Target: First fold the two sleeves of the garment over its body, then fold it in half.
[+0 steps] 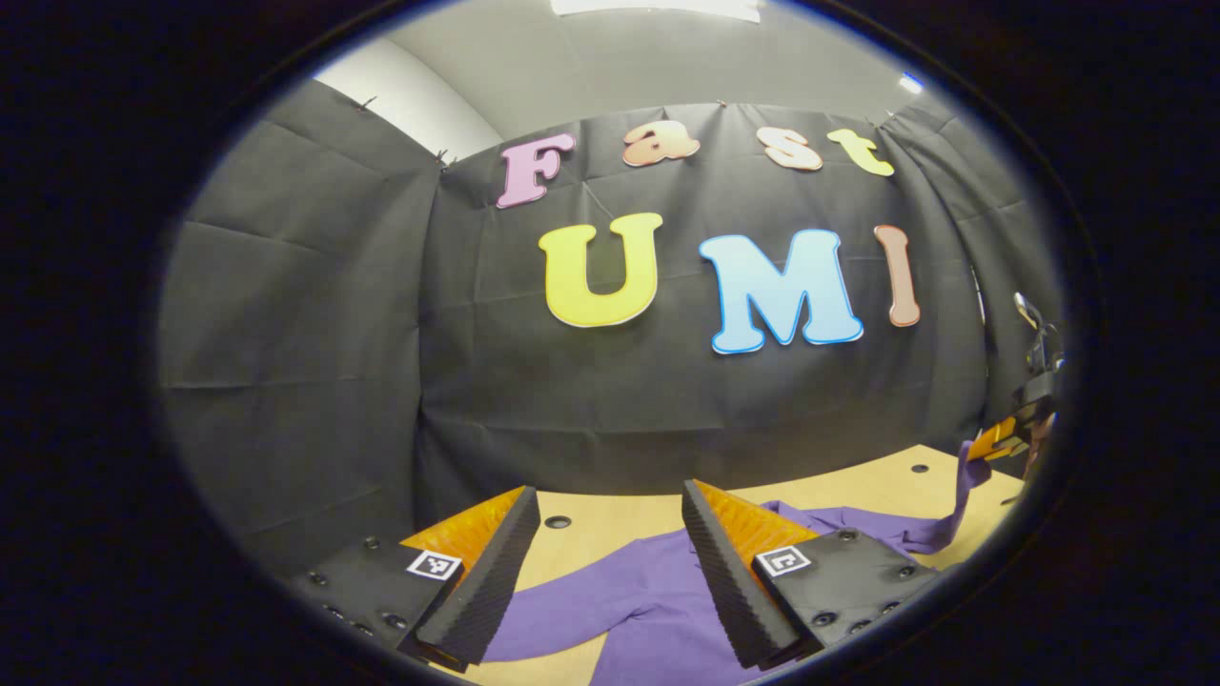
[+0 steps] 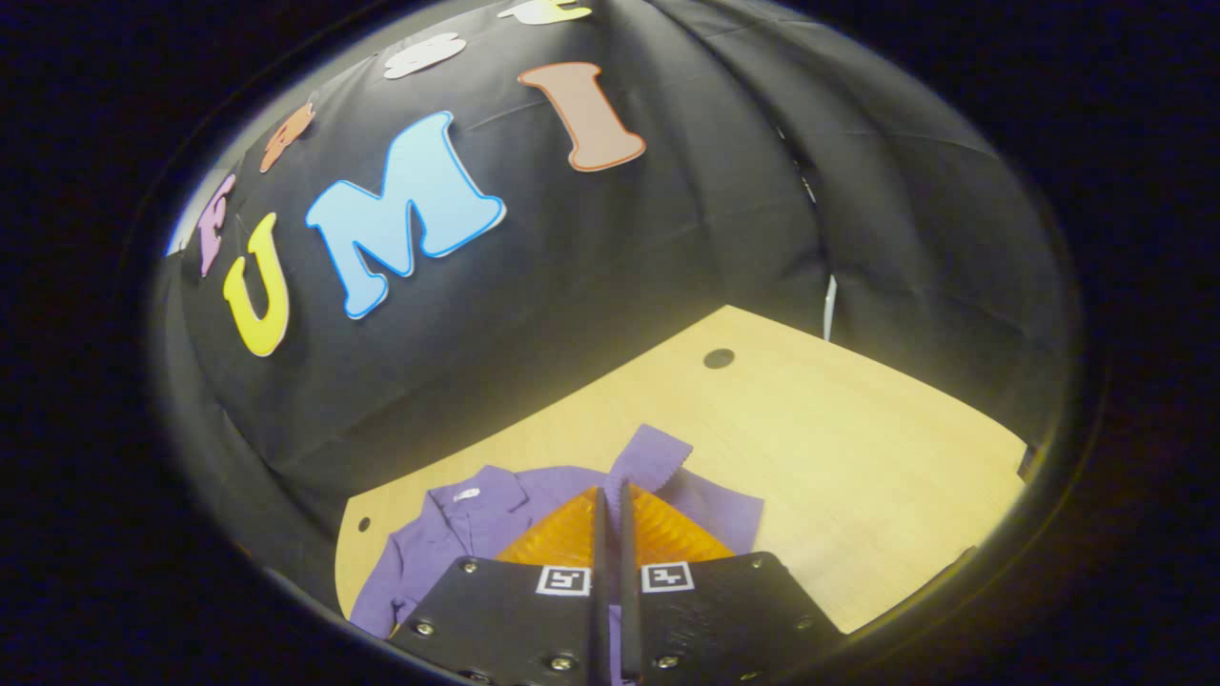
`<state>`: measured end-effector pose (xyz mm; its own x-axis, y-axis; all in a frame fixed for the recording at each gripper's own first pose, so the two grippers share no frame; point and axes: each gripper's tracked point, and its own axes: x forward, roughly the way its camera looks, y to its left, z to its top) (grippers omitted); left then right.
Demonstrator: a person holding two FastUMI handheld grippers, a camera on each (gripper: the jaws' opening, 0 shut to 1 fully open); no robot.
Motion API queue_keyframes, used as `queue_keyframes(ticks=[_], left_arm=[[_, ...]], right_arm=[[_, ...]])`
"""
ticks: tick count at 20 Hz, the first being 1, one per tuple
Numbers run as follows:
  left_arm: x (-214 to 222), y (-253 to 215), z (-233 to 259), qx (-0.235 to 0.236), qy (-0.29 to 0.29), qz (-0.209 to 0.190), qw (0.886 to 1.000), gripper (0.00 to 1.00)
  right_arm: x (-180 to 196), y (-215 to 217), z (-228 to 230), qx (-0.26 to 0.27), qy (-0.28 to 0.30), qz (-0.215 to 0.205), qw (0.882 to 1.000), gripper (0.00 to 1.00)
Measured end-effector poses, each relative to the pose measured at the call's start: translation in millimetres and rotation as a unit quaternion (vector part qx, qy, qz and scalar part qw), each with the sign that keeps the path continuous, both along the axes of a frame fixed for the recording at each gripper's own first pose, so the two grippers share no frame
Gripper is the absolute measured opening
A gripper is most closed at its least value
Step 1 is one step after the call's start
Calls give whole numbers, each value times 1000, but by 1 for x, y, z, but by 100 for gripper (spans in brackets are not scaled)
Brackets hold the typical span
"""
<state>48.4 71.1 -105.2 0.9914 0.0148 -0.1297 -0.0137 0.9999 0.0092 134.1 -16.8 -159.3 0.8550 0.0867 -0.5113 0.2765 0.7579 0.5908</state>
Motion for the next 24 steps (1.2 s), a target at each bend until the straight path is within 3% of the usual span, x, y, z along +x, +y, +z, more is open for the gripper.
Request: queue_keyframes(ticks=[1, 2, 10, 14, 15, 17, 21, 22, 24], left_arm=[[2, 5, 0, 2, 0, 4, 1000, 95], [3, 7, -1, 3, 1, 7, 1000, 95], [-4, 35, -12, 5, 16, 35, 999, 95], [-12, 56, -17, 5, 21, 51, 998, 95], [-14, 61, -17, 5, 23, 56, 998, 95], [-21, 75, -20, 6, 24, 65, 998, 95], [-33, 103, -29, 9, 30, 90, 995, 95], [-37, 109, -30, 8, 31, 98, 995, 95], [-45, 122, -36, 2, 35, 111, 993, 95]], right_arm=[[12, 8, 8, -4, -11, 9, 1000, 1], [24, 16, 17, -9, -23, 19, 1000, 5], [95, 127, 58, -6, -79, 125, 989, 5], [104, 196, 67, -7, -94, 190, 977, 5], [106, 213, 68, -6, -95, 205, 974, 1], [107, 241, 66, -10, -95, 231, 968, 5], [106, 291, 52, -22, -84, 279, 956, 5], [108, 303, 47, -25, -81, 290, 953, 1], [106, 324, 31, -35, -68, 310, 948, 5]])
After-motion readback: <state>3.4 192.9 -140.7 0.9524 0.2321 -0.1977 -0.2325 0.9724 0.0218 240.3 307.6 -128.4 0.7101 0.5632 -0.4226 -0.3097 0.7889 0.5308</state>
